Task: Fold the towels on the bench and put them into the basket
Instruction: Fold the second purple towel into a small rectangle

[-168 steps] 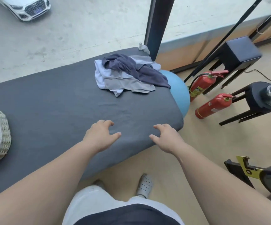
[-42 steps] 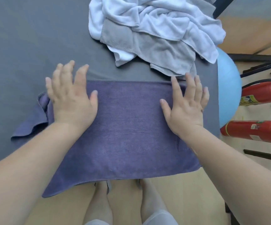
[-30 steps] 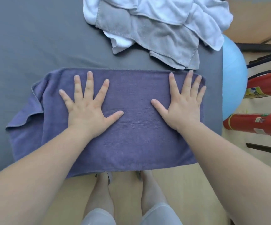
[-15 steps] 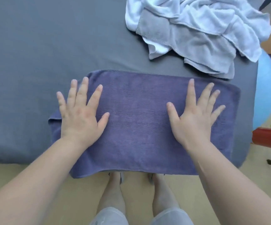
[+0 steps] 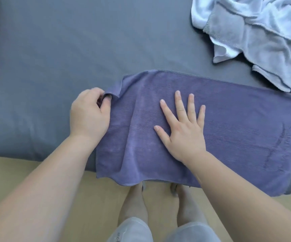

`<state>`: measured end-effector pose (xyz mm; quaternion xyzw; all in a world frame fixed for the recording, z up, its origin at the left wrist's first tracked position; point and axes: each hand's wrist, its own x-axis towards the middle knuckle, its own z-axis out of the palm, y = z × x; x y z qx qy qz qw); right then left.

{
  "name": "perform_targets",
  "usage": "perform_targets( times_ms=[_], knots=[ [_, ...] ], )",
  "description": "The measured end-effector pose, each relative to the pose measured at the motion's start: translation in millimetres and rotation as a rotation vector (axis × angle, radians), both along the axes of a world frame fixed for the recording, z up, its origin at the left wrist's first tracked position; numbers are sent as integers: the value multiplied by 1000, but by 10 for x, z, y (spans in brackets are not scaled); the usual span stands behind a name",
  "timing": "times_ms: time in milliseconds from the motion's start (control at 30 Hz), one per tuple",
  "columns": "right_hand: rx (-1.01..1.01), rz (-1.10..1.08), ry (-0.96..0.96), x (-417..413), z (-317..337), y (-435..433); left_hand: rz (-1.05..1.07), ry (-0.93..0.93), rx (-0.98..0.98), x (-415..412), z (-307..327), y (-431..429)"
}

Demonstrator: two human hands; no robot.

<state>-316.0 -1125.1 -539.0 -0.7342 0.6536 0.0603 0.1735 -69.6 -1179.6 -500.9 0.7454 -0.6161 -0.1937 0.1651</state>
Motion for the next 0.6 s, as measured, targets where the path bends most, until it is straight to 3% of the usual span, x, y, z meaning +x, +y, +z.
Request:
perform_targets(
  times_ms=[200, 333, 433, 600],
  knots=[
    [39, -107, -78, 99, 97, -60, 183, 107, 65, 236, -3, -468],
    [-73, -219, -374, 271, 333, -166, 202, 120, 116, 241, -67, -424],
    [-114, -100, -520, 534, 521, -246, 163, 73, 56, 237, -59, -99],
    [96, 69, -490, 1169, 573, -469, 168, 5, 128, 391, -41, 590]
  ],
)
